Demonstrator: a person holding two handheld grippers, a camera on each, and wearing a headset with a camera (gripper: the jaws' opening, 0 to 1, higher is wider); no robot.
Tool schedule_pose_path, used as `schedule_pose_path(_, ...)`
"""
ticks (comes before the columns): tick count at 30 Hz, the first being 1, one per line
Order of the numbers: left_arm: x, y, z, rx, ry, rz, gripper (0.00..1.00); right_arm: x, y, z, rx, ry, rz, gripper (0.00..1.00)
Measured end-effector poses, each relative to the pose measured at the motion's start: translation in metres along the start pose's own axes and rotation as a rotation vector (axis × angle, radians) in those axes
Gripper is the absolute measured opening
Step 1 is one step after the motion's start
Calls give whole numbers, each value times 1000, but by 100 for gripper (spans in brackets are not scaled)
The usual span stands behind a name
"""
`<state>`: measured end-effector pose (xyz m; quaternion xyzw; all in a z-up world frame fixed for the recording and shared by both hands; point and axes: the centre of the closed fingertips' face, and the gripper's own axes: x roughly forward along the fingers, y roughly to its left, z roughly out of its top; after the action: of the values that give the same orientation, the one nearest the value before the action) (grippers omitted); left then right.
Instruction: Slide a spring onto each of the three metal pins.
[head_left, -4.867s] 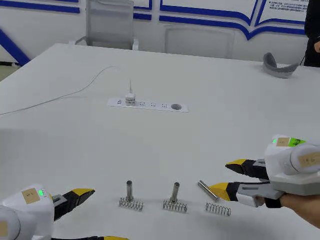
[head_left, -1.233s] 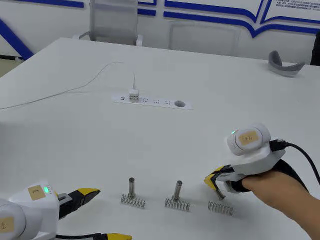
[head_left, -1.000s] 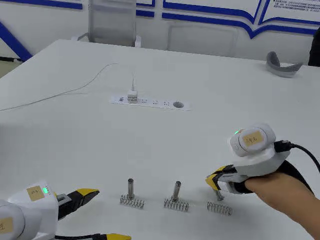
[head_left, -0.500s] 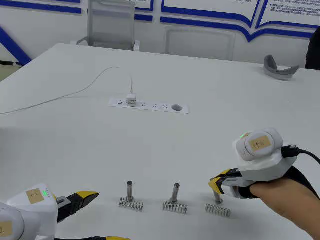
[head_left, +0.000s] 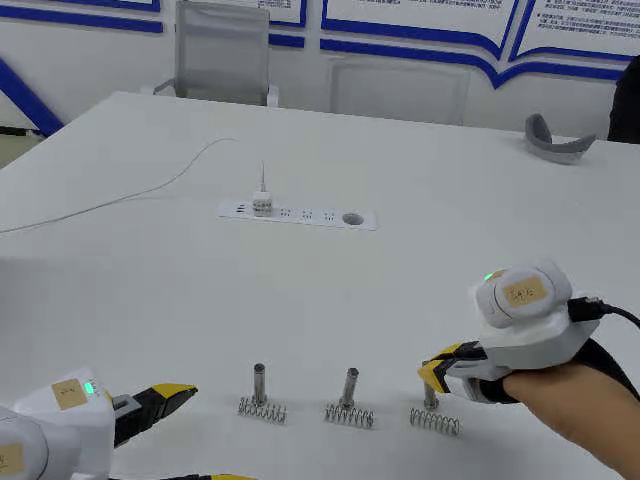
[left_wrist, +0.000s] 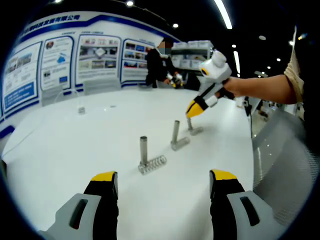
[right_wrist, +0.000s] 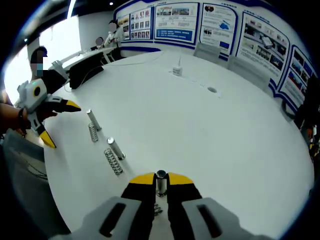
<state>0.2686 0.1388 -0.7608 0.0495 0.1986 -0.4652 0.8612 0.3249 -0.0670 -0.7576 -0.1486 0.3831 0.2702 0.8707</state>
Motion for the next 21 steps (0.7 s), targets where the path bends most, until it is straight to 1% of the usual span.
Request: schedule_pose_path(21, 1, -1, 1, 8, 3, -2, 76, -8, -1, -8, 15, -22, -4, 10)
